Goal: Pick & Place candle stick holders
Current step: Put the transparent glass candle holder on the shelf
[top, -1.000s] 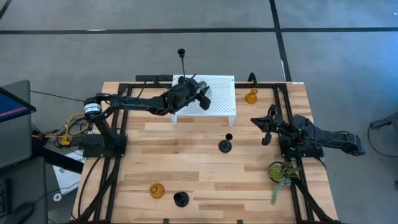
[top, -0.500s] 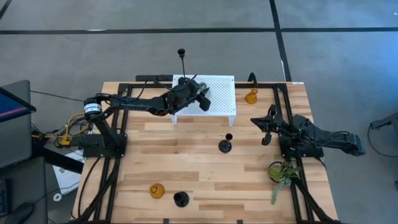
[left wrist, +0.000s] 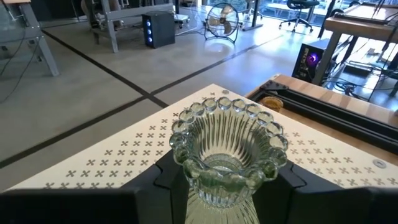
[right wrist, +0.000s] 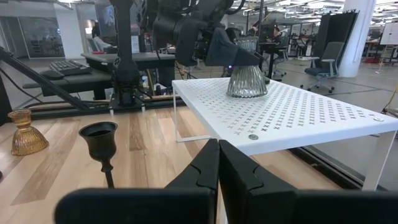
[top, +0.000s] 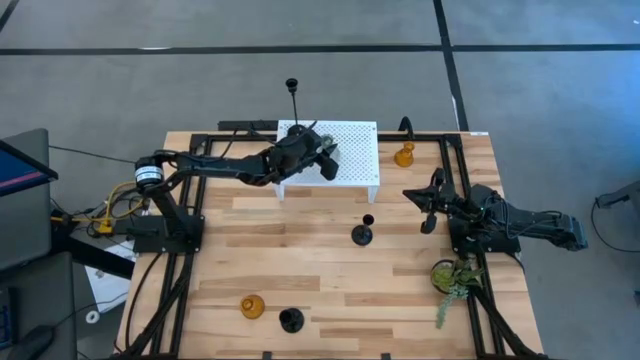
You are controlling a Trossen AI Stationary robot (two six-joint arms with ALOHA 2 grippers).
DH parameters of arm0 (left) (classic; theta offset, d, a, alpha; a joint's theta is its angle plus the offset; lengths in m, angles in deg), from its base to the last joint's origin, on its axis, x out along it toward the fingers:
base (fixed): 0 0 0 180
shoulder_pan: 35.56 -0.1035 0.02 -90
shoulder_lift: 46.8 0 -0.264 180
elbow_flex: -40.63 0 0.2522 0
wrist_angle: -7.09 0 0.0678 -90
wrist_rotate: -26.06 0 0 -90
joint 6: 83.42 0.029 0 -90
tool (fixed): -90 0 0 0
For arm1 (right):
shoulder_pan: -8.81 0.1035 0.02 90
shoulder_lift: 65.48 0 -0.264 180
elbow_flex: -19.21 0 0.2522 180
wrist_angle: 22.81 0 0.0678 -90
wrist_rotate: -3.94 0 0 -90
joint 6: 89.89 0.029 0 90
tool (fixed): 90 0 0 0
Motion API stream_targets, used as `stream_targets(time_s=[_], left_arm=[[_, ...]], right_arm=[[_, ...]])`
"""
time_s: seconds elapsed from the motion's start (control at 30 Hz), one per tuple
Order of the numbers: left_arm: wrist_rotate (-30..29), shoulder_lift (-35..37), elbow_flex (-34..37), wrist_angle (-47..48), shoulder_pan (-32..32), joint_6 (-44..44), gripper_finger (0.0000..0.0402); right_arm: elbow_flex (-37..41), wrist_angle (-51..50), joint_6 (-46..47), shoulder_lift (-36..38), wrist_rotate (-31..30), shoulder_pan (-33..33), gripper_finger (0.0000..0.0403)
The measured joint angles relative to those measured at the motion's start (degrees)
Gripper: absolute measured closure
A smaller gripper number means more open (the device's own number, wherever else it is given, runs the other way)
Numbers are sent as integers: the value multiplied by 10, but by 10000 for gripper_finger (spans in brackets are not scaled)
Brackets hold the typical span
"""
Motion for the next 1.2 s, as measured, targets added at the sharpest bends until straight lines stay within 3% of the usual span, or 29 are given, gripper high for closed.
stream_targets(time_s=[0.23,0.83,1.2], left_arm=[[0,0,0,2,0,0,266],[1,2,0,-39,0,7,190],[9,19,0,-85,12,65,176]], right_arm=[[0,0,0,0,0,0,403],[0,0,0,0,0,0,403],[0,0,0,0,0,0,403]])
